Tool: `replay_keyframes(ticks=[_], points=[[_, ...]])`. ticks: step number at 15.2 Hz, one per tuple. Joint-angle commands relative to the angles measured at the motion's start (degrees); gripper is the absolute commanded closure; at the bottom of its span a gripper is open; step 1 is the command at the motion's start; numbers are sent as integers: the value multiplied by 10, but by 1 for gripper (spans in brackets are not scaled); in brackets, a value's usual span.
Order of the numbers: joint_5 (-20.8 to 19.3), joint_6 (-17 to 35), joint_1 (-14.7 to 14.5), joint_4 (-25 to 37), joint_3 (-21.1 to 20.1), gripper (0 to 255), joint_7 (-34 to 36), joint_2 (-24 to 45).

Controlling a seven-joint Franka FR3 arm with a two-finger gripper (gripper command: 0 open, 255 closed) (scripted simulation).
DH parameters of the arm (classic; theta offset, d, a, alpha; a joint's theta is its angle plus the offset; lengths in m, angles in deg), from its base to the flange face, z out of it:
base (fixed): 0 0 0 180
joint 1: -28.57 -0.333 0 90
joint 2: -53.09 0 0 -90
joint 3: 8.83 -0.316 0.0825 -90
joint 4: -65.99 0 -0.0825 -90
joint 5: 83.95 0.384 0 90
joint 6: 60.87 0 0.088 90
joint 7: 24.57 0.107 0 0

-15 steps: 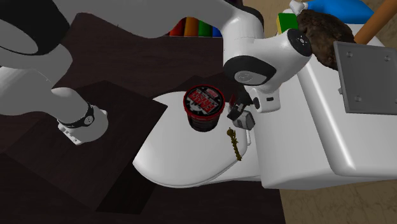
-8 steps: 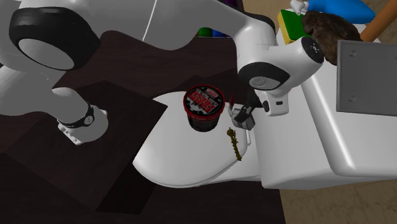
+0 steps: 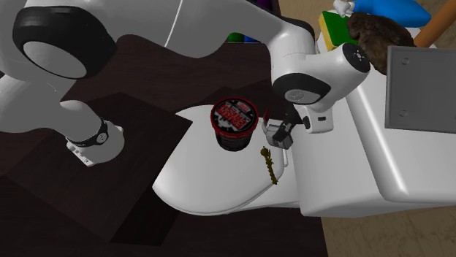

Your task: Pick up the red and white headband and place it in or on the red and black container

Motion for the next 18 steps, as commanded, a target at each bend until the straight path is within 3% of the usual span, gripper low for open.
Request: replay_keyframes(ticks=[1, 5, 6, 12, 15, 16, 18], points=[[3, 9, -9, 59, -1, 0, 0, 82], [8, 9, -14, 59, 6, 0, -3, 81], [10, 19, -11, 33, 5, 255, -5, 66], [16, 25, 10, -31, 6, 255, -22, 11], [15, 28, 10, -30, 6, 255, -23, 12], [15, 28, 10, -30, 6, 0, -23, 12], [-26, 185, -39, -176, 26, 0, 65, -64]])
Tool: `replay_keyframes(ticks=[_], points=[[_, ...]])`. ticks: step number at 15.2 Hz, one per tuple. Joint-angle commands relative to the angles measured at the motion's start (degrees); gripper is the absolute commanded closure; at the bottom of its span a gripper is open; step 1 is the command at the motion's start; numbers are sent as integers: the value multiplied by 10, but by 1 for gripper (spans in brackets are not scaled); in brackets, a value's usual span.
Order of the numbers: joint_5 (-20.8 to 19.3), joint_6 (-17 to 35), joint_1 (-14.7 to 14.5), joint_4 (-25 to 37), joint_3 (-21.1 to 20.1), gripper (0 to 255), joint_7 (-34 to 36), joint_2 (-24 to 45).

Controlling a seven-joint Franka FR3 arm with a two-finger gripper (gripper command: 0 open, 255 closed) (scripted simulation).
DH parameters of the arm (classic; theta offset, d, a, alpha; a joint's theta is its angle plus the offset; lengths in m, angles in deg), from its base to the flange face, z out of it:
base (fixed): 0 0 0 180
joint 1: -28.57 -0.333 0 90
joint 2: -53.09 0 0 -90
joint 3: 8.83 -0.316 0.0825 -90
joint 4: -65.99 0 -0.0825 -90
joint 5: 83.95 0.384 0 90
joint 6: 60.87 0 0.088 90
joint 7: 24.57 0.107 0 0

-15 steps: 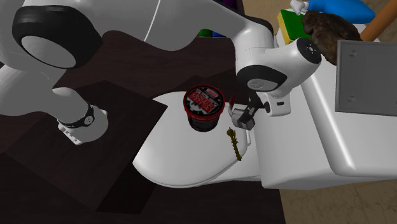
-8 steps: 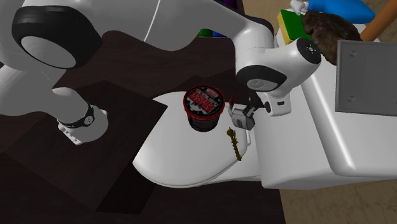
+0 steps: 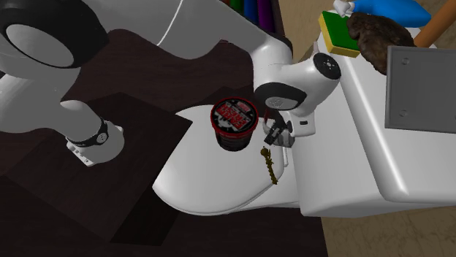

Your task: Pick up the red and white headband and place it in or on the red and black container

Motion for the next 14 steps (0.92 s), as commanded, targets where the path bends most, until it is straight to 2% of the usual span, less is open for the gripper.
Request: replay_keyframes(ticks=[1, 3, 5, 9, 12, 13, 14], points=[[-52, 142, -56, -115, 25, 0, 102, -55], [-157, 258, -151, -195, 90, 0, 263, -78], [-282, 324, -267, -229, 183, 0, 446, -70], [-306, 338, -243, -213, 167, 0, 463, -41], [-299, 353, -251, -203, 180, 0, 458, -17], [-311, 502, -245, -210, 186, 0, 458, -57], [-311, 502, -245, -210, 187, 0, 458, -57]])
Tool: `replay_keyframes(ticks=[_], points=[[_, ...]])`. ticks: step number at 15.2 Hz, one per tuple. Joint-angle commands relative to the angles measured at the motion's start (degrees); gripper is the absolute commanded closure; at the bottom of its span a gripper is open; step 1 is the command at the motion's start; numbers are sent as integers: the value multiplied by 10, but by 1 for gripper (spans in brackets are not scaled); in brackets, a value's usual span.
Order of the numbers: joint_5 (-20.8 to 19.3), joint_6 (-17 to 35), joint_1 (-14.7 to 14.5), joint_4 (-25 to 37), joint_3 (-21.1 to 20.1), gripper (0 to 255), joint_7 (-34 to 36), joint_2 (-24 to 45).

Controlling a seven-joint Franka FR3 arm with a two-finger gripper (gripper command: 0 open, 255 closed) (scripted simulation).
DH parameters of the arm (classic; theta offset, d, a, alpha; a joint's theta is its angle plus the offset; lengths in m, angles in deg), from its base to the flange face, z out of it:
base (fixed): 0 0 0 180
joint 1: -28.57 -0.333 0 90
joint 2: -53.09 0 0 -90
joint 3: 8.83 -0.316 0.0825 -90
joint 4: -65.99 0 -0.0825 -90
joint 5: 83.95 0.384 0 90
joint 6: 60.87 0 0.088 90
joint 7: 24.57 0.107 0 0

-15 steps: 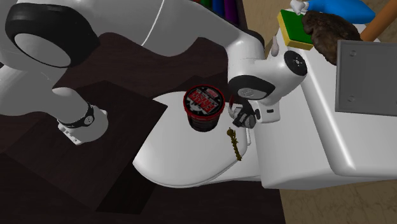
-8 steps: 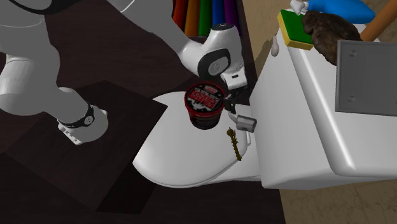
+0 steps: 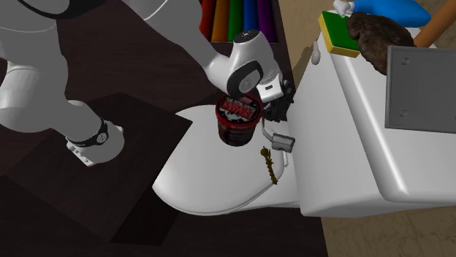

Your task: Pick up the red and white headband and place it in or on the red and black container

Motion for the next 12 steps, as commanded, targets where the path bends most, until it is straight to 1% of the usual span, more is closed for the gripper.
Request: replay_keyframes(ticks=[1, 5, 7, 8, 12], points=[[33, -3, 56, -14, -49, 0, -40, -10], [169, -25, 294, -60, -252, 0, -195, -24], [233, -46, 403, -75, -340, 0, -265, -18], [246, -51, 427, -78, -359, 0, -280, -16], [231, -36, 403, -59, -336, 0, -268, 16]])
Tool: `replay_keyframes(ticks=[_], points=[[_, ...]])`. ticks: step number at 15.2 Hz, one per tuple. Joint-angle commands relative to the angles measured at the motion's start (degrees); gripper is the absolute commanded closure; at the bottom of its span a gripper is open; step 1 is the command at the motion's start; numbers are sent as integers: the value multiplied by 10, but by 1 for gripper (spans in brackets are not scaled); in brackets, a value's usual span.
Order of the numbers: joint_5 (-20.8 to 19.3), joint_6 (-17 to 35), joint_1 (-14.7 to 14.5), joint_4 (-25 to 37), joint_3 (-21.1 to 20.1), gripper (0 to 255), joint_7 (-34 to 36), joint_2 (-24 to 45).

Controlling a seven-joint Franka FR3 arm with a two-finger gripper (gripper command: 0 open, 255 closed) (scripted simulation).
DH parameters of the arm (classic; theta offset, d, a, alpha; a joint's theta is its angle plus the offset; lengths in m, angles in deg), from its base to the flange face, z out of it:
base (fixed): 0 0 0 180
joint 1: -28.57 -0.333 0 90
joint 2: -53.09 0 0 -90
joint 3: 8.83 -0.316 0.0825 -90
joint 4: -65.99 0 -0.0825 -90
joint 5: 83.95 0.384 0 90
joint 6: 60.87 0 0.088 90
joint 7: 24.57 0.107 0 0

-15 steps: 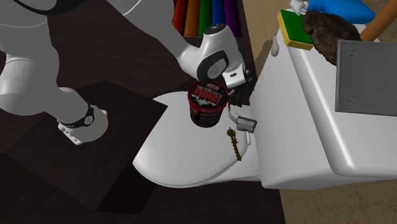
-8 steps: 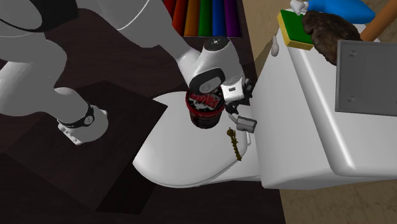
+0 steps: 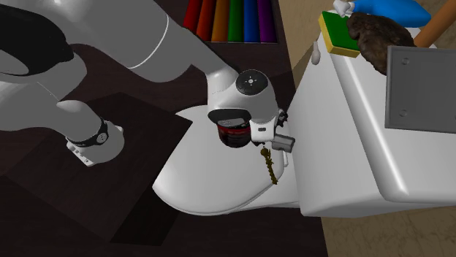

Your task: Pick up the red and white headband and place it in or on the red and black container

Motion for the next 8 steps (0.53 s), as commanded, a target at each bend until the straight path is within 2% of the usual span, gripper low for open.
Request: replay_keyframes(ticks=[1, 4, 8], points=[[-5, 6, -8, 11, 9, 0, 2, 18], [-11, 15, -23, 25, 22, 0, 7, 39], [-11, 15, -23, 25, 22, 0, 7, 39]])
